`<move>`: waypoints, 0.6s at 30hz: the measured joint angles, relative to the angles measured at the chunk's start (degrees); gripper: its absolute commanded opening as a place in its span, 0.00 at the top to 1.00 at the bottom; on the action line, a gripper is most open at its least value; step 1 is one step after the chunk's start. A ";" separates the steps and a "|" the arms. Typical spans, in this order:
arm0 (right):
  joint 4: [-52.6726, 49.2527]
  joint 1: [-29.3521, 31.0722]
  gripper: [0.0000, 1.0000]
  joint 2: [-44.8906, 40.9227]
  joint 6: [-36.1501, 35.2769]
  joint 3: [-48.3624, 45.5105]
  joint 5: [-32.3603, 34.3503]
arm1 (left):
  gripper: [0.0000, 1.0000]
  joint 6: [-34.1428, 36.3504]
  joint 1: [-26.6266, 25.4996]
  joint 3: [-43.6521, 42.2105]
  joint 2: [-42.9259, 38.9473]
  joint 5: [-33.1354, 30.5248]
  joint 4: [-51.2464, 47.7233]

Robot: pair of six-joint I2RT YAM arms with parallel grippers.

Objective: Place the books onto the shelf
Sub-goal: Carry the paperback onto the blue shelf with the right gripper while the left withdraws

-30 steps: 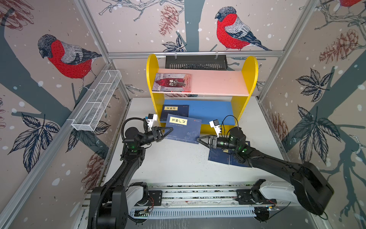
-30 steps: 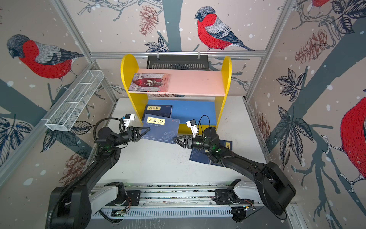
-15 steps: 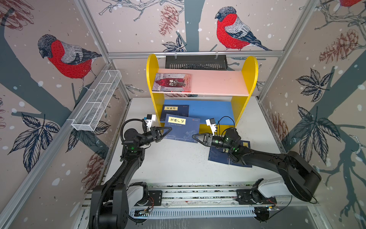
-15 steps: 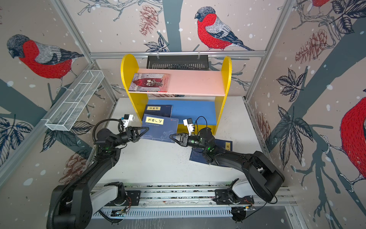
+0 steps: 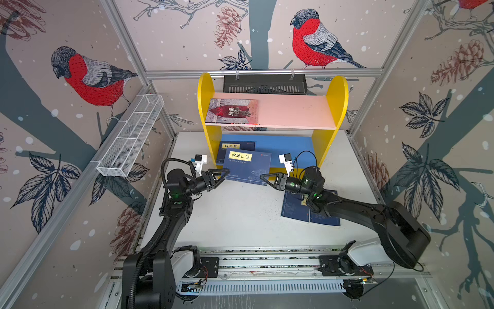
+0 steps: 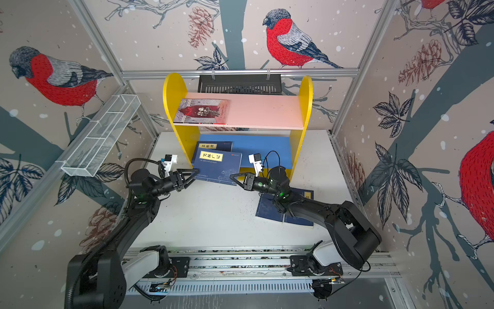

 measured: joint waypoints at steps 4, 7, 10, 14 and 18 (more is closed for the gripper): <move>-5.07 -2.25 1.00 0.96 -2.62 3.72 -0.31 | 0.43 12.85 5.42 5.84 -0.70 -6.25 -15.45; -9.07 -3.85 1.00 2.71 -4.68 7.02 -0.74 | 0.44 16.72 9.07 6.27 -0.61 -6.78 -21.31; -11.47 -5.42 1.00 5.20 -5.90 9.18 -1.73 | 0.45 18.18 10.67 6.08 -0.63 -6.12 -24.02; -14.12 -6.71 1.00 9.35 -6.91 12.98 -2.95 | 0.45 18.16 10.97 4.74 -2.51 -4.52 -24.06; -15.56 -7.08 1.00 13.60 -7.19 17.49 -4.37 | 0.45 17.51 10.97 3.93 -3.37 -2.27 -22.86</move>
